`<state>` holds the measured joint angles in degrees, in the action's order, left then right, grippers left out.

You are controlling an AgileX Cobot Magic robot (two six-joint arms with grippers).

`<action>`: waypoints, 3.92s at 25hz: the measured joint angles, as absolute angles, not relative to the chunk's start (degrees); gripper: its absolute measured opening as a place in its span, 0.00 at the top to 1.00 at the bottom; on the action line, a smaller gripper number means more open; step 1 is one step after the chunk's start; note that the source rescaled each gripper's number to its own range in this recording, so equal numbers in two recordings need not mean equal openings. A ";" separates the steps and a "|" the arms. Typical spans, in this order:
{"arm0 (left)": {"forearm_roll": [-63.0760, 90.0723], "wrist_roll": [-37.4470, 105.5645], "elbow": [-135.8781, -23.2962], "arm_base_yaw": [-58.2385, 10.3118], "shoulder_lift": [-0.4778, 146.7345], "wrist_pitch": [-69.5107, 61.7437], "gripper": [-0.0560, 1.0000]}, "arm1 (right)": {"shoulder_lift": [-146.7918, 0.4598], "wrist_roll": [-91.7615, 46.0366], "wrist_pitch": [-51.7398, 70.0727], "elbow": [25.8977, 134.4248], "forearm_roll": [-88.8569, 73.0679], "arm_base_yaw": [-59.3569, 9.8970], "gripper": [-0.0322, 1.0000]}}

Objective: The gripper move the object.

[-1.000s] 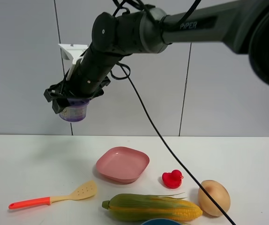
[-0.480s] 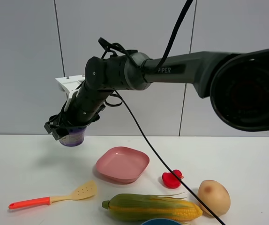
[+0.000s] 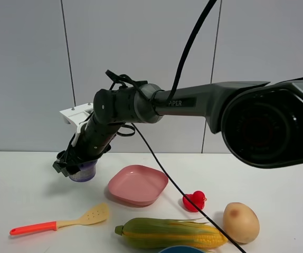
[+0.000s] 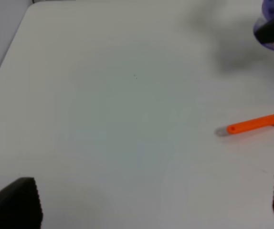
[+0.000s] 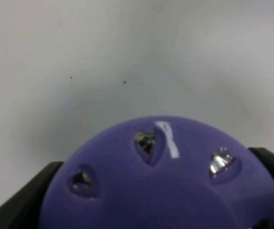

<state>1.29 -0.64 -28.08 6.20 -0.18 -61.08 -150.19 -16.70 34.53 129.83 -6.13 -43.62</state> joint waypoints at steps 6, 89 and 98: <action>1.29 -0.64 -28.08 6.20 -0.18 -61.08 0.00 | -150.62 -16.70 34.21 129.83 -5.48 -43.62 0.97; 1.29 -0.64 -28.08 6.20 -0.18 -61.08 0.00 | -99.10 2.41 70.07 107.66 15.97 -44.09 0.69; 1.29 -0.64 -28.08 6.20 -0.18 -61.08 0.00 | -71.68 14.37 62.99 72.39 14.37 -38.23 0.69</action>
<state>1.29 -0.64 -28.08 6.20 -0.18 -61.08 -71.68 14.37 62.99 72.39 14.37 -38.23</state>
